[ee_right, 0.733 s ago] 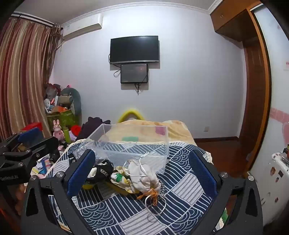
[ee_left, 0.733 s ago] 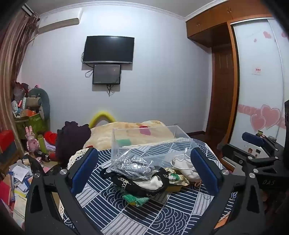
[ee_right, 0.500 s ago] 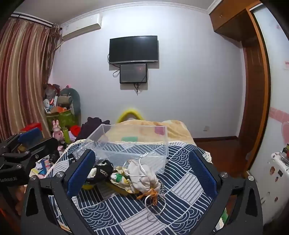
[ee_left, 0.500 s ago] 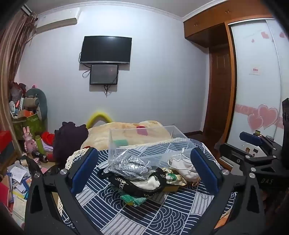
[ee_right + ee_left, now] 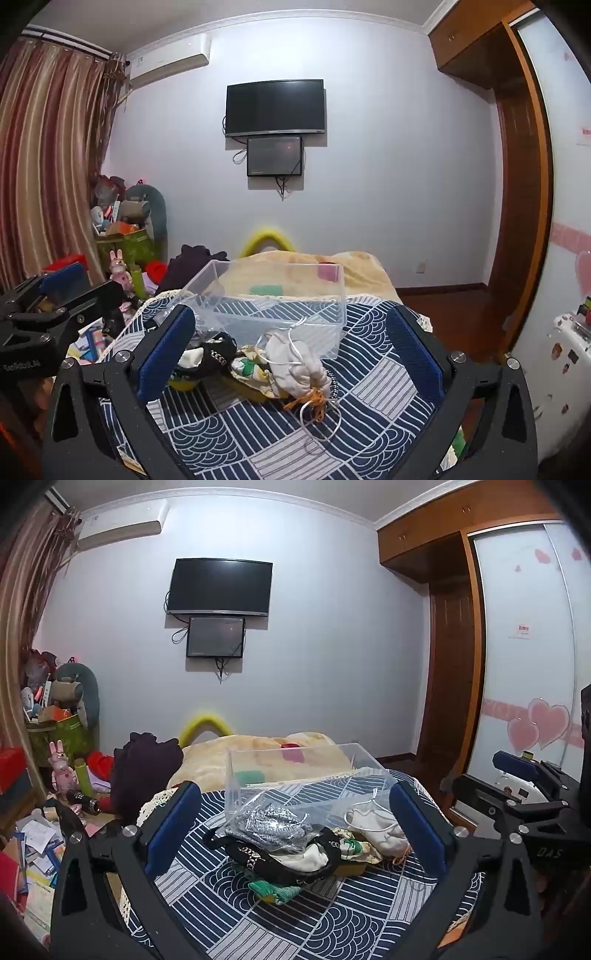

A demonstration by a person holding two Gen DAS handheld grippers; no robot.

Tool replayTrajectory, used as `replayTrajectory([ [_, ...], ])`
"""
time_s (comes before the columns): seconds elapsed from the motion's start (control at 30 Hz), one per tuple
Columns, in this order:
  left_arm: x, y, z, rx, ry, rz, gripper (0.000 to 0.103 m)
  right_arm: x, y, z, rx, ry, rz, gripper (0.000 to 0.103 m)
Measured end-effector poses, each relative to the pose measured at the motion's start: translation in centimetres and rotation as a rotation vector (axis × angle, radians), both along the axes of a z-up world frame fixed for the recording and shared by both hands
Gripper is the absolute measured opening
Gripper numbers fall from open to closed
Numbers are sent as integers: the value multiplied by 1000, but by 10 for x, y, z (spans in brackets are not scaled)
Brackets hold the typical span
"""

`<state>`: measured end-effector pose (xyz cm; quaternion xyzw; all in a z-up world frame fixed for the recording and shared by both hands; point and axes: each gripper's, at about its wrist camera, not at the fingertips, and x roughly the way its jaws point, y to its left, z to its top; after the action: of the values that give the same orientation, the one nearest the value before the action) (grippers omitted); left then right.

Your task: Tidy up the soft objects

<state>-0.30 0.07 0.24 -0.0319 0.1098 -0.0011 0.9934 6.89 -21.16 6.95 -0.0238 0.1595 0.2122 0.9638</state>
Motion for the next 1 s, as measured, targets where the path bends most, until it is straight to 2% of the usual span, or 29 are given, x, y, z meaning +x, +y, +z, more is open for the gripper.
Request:
replayTrajectory([
  [1.0,-1,-2,2,1,1,-4,103,-2,1,2,5,1,2,103],
])
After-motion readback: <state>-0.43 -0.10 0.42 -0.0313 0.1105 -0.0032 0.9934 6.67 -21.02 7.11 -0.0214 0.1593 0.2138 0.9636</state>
